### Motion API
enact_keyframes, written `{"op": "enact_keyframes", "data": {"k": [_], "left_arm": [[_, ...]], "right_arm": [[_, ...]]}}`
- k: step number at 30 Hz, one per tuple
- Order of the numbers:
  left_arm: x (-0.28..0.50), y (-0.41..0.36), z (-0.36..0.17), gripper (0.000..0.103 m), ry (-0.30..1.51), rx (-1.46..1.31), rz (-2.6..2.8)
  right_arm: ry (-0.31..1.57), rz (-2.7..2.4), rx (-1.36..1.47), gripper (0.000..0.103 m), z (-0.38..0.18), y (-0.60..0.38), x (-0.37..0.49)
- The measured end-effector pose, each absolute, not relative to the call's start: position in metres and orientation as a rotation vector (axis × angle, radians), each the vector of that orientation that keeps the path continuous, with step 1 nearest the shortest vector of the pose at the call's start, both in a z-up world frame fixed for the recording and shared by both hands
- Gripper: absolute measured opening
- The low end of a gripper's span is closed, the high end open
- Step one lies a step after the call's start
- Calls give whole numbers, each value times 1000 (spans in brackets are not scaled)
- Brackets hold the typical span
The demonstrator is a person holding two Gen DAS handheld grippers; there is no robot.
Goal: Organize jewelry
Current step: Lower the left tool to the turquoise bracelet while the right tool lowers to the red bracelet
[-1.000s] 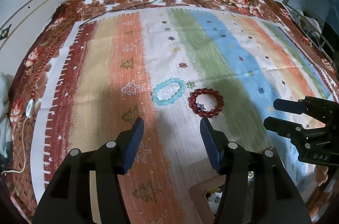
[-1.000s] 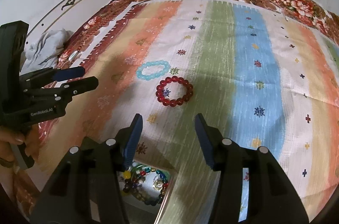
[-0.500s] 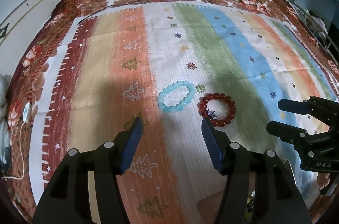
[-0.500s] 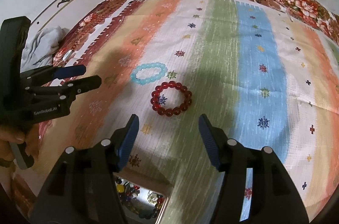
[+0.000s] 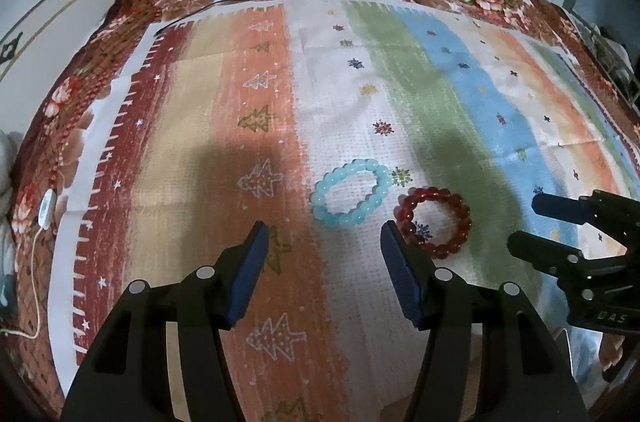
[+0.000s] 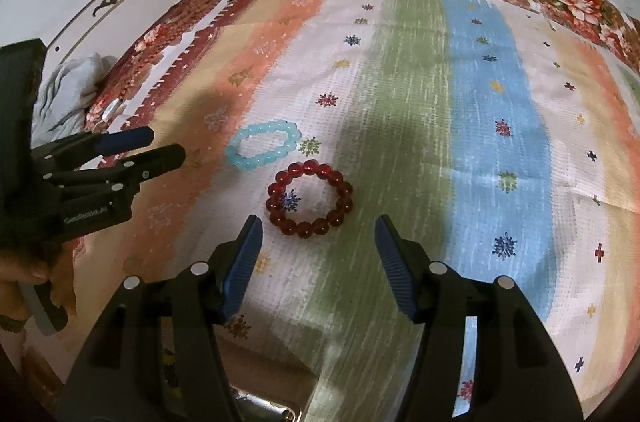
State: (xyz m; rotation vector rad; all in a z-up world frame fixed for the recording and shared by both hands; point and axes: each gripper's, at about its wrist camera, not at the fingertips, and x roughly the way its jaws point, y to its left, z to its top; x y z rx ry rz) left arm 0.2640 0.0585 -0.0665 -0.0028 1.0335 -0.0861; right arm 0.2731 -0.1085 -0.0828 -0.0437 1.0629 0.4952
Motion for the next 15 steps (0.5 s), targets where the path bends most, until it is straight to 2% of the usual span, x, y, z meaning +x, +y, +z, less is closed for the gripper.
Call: {"op": "enact_keyframes", "data": {"k": [15], "left_arm": [[286,56,-79,61,1053,-9,-77]], "right_arm": [[1110,485,-66,59,-103,-102,296]]}}
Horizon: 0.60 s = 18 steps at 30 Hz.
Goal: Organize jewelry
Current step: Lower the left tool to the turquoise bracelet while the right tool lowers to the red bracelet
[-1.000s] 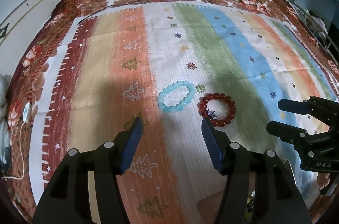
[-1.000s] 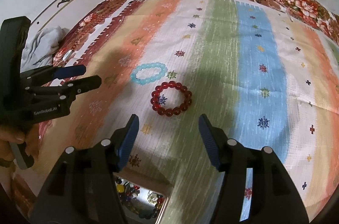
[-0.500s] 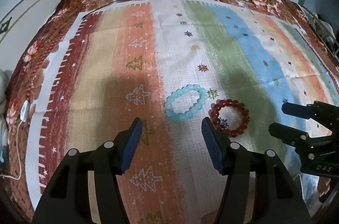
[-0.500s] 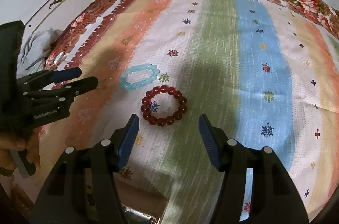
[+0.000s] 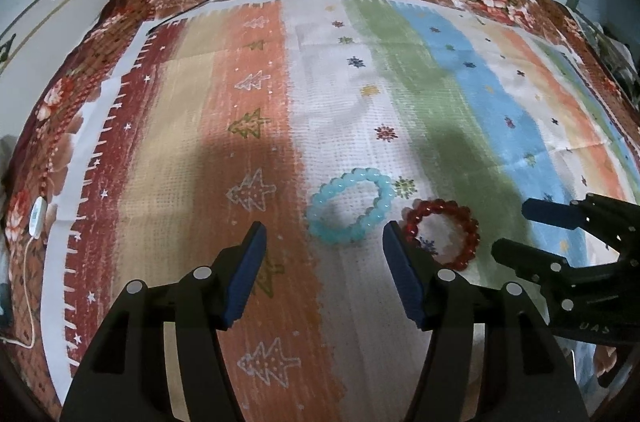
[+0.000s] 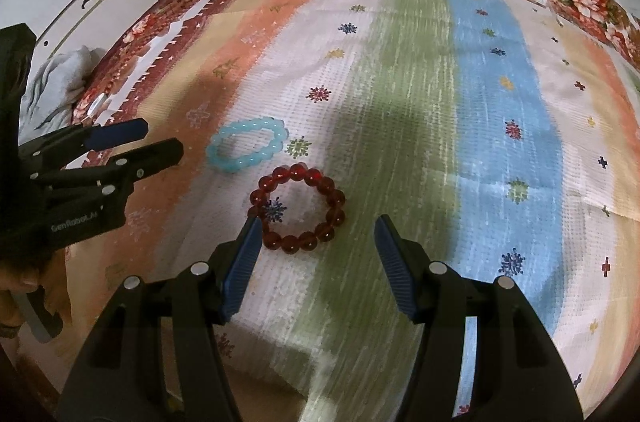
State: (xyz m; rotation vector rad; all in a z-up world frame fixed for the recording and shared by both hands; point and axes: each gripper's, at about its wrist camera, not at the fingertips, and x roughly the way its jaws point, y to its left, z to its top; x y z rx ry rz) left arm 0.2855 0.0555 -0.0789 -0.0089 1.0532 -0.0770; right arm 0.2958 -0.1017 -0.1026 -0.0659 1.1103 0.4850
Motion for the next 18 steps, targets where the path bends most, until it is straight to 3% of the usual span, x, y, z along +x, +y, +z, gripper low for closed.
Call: {"op": "enact_keyframes", "data": {"k": [18], "left_arm": [[314,61,-109,61,1131,-11,-69]], "right_arm": [[1198,485,-74,59,-129,-97,320]]}}
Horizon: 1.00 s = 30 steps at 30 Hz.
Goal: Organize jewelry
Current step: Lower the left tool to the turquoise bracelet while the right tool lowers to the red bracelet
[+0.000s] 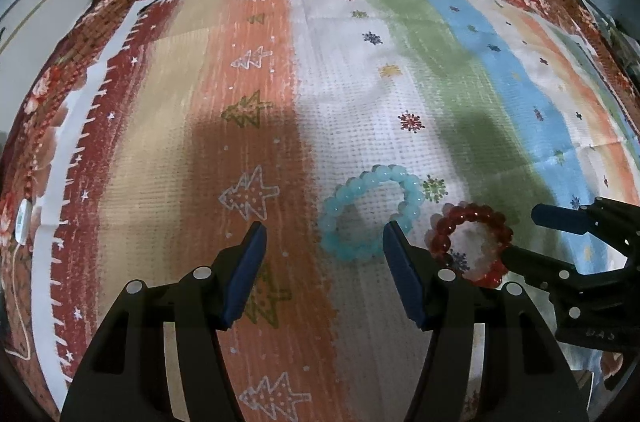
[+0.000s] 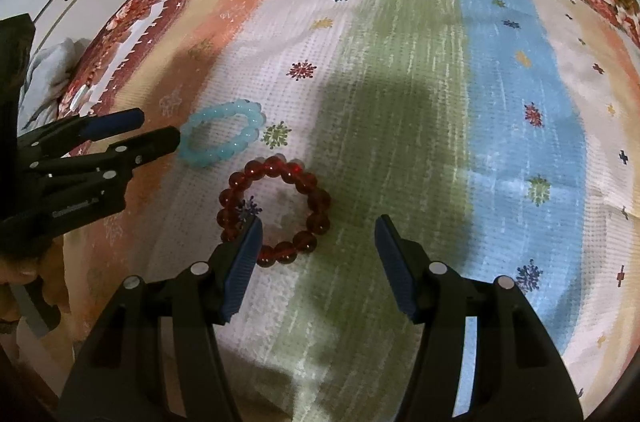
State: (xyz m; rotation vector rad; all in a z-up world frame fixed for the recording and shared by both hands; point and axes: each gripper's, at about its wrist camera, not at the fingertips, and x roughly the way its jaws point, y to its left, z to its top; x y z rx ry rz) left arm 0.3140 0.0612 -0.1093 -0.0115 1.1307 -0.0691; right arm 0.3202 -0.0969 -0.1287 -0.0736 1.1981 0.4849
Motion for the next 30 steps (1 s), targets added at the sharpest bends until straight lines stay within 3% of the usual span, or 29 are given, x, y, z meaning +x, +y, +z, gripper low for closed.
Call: {"op": "enact_keyframes", "data": {"k": [30], "left_arm": [[331,54,-140,60,1182,54,-83]], "right_arm": [[1234,500,-118,63,-146,-88,327]]}}
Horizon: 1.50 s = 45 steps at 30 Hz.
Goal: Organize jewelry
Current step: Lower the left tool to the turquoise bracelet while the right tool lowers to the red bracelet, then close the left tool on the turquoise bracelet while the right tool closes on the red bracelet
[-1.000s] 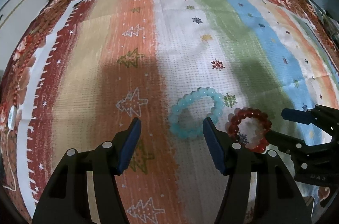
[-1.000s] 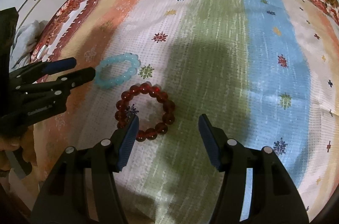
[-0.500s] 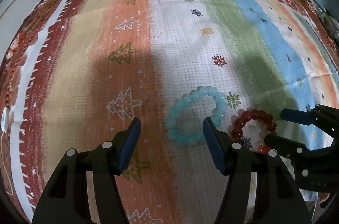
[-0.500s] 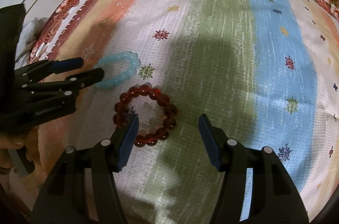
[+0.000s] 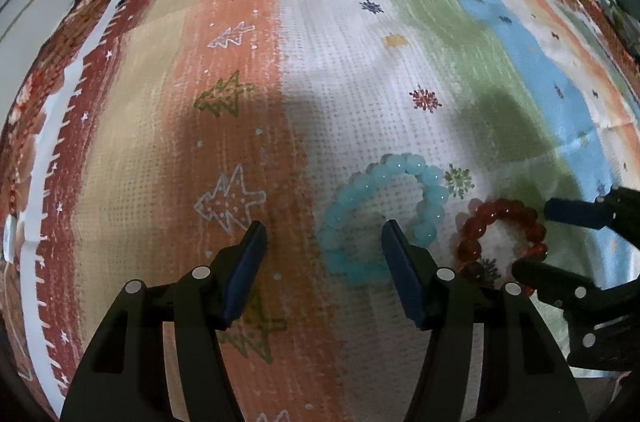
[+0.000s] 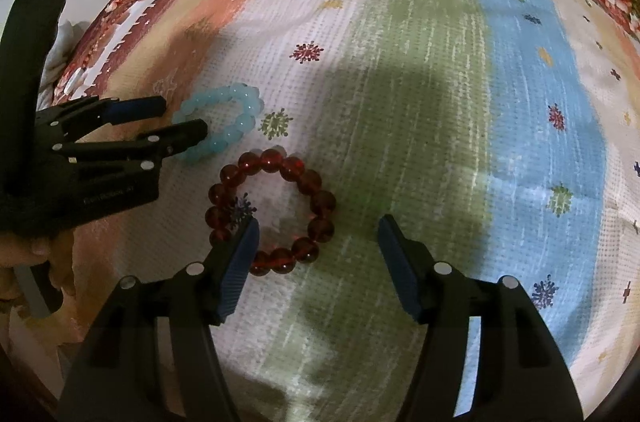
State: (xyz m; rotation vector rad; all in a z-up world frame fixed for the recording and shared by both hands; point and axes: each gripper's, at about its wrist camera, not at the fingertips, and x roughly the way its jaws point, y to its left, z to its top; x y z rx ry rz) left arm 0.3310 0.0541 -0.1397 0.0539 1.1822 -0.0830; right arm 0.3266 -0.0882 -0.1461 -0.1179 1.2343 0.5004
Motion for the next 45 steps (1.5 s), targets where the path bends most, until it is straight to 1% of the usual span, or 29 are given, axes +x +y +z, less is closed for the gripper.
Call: {"op": "enact_keyframes", "data": {"k": [2,3,4,5,7,8,9,11,13,15,17,18,19,20,21,32,45], "left_arm": [[330,53,-140,60,1180,66,-80],[330,53,-140,58,1180,70,-82],[330,52,-140,56,1180,73,-84],[330,51,-140,51,1179,80,-88],[329,49,-140,45,1178,91,-96],[329,46,-140,38,1179,97,-107],[329,44,-139,34,1179,103,-111],[328,42,-139,29,1181,113,-119],[327,41,-139,27,1183,119,-121],[327,42,-139,22,1184,121,-120],[327,43,-139,16,1186,124,-111],[327,44,-139,14,1187,122,-109],[327,44,-139,14,1187,120,-108],[327,44,-139,13,1188,120,-108],[327,44,-139,12,1188,121,-109],[326,45,-138,11,1190,121,-111],[324,55,-126,11,1185,42,-120]], "right_arm": [[1231,497,-135,62,-146,-86,326],[1229,492,-145,62,-147,-84,325],[1228,486,-154,58,-147,-84,325],[1226,476,-174,54,-148,-83,325],[1224,471,-187,52,-149,-83,324],[1223,468,-190,51,-149,-83,324],[1223,467,-193,50,-149,-84,324],[1225,473,-196,43,-148,-84,324],[1226,478,-199,41,-148,-83,323],[1226,480,-200,36,-148,-84,322],[1229,485,-199,27,-148,-84,322],[1229,484,-199,26,-147,-84,322],[1228,484,-200,23,-147,-84,321],[1229,486,-202,18,-147,-84,321],[1229,487,-201,17,-147,-84,321],[1225,488,-196,17,-147,-85,320],[1209,487,-176,16,-136,-92,315]]}}
